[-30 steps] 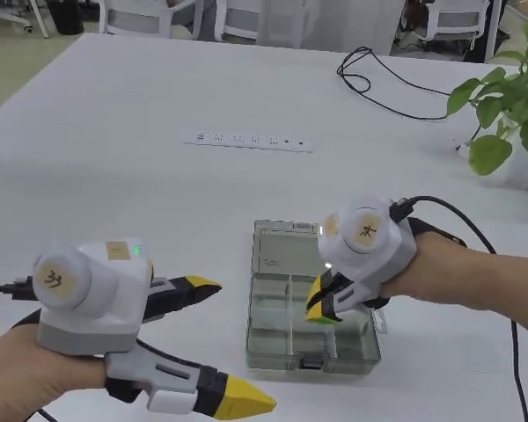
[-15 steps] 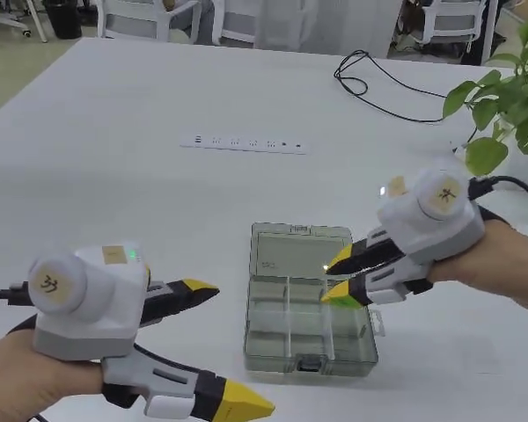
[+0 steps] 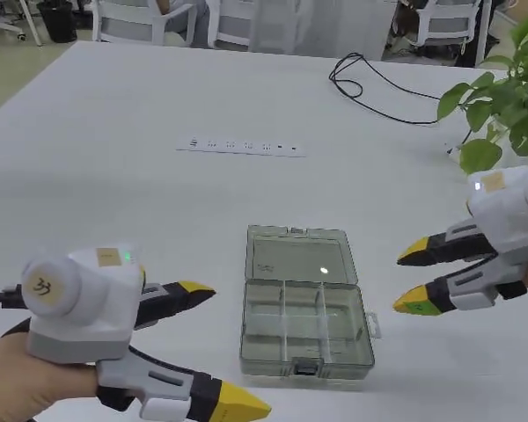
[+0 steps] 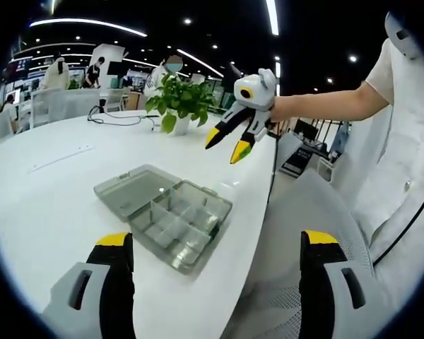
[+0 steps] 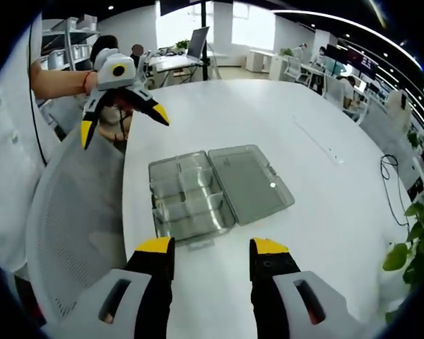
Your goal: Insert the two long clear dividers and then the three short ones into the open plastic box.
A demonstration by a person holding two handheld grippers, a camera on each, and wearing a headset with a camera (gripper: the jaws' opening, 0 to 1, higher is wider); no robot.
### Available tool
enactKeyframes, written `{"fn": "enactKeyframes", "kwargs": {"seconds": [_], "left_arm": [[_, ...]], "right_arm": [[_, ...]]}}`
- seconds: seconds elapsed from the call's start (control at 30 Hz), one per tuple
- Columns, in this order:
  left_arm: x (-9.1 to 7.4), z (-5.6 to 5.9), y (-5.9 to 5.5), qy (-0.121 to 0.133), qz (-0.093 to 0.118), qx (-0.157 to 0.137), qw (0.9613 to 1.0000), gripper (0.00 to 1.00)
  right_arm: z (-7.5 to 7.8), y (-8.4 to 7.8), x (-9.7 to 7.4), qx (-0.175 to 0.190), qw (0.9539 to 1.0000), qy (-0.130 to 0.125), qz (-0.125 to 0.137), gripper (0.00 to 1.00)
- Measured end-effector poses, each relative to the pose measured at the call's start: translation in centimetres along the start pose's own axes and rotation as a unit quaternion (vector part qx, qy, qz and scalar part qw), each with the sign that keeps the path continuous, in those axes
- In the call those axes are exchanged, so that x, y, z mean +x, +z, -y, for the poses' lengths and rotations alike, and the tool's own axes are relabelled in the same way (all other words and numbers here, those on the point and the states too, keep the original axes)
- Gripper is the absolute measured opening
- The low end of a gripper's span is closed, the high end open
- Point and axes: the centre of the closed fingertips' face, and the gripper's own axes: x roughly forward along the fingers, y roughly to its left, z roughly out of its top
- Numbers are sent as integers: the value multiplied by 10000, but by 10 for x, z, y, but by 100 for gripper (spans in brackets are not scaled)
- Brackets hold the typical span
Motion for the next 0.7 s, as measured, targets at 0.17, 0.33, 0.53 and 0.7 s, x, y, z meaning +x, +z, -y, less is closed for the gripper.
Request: {"fn": "enactKeyframes", "kwargs": {"seconds": [0.17, 0.33, 0.53, 0.7], "left_arm": [[-1, 1, 1, -8, -10, 14, 10000, 100], [-1, 2, 1, -6, -15, 18, 10000, 100], [-1, 3, 2, -21, -23, 25, 10000, 100], [0, 4, 3, -32, -35, 39, 10000, 100]], "right_arm": [[3, -26, -10, 61, 9997, -37, -247, 48], [2, -54, -15, -57, 9980, 69, -630, 52], [1, -98, -16, -485, 9887, 312, -1382, 55], [-1, -128, -11, -926, 9750, 531, -1950, 56]]}}
